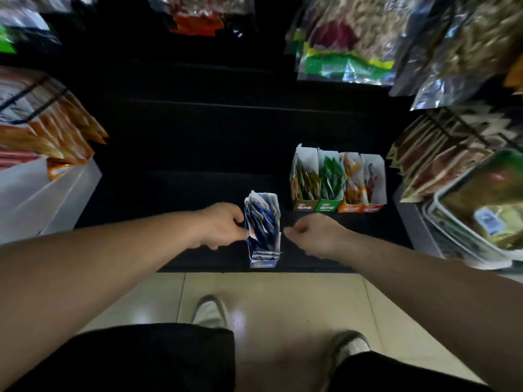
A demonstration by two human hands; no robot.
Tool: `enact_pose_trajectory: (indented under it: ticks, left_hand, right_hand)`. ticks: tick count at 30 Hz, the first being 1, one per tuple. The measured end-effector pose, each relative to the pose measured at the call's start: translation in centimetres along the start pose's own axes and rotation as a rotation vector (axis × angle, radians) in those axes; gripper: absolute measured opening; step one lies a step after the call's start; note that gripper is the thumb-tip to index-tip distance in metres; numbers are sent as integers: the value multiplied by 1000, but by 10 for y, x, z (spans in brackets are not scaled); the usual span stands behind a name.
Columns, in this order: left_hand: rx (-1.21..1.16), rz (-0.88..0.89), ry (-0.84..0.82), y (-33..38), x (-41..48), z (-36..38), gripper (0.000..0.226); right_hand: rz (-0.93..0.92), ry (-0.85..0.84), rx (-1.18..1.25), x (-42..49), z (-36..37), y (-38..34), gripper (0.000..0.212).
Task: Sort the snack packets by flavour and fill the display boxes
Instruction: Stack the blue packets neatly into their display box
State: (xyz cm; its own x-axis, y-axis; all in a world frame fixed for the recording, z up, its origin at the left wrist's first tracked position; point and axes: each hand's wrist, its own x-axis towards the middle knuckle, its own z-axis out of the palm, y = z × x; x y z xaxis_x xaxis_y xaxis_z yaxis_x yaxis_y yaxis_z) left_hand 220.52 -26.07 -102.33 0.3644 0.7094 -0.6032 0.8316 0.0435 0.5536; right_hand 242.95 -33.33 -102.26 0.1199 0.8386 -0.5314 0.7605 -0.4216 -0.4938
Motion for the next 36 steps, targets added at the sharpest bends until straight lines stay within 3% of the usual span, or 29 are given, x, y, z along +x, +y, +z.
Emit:
enact_pose_trajectory:
  ticks: [4,7,10,14,20,29,32,36]
  left_hand:
    - [4,-16,0,10,-12,-2,38]
    - [-158,-50,127,-10,0,18,26]
    - [-378,-119,256,-40,20,40,20]
    - [-394,-139,250,-60,42,57,30]
    - [-521,-91,329,-62,72,87,7]
    - [-706,-22,406,-49,78,79,9]
    - [-905,-21,432,-46,67,57,15]
    - [-1230,-3,401,-50,49,22,6]
  right_hand:
    - [-19,80,119,-8,22,-13,40]
    - [12,200,373,3,52,-4,33]
    - [70,279,462,25,66,5,24]
    - [107,291,476,48,81,8,48]
    - [67,325,501,74,106,16,62]
    - [46,466,411,92,106,22,60]
    - [68,476,421,95,102,22,54]
    - [82,468,430,94,102,23,53]
